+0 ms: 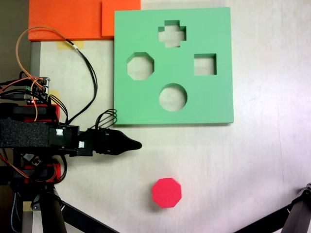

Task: Put the octagonal pillar block into the corresponding hole

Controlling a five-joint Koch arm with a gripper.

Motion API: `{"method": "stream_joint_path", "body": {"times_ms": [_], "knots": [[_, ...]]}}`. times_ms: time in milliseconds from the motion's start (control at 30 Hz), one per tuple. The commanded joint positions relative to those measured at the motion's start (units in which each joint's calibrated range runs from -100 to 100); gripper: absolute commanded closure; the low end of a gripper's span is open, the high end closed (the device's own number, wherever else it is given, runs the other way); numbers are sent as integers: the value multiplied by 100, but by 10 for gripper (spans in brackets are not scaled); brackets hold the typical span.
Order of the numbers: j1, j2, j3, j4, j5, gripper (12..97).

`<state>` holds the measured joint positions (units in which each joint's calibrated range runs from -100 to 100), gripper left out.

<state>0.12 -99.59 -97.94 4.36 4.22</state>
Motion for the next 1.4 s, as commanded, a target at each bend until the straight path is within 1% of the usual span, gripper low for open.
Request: {"method": "stream_joint_path", "body": {"times_ms": [0,567,667,700,800,867,933,1033,1133,1267,1367], "knots": [[-20,-41,-206,-219,-59,604],[-24,-41,-206,-219,-49,605],[-49,-41,-206,-229,151,605],[-49,-41,-206,-219,313,605],[-15,-41,-206,-55,1661,596],[-49,-41,-206,2,2115,620],[-132,-41,-146,-161,2579,623],[-215,-41,1290,-1673,3199,629],[-249,-41,2586,-3281,3575,652],[-278,-41,4331,-5178,3849,654],[-303,-41,5457,-6045,3858,625]]}}
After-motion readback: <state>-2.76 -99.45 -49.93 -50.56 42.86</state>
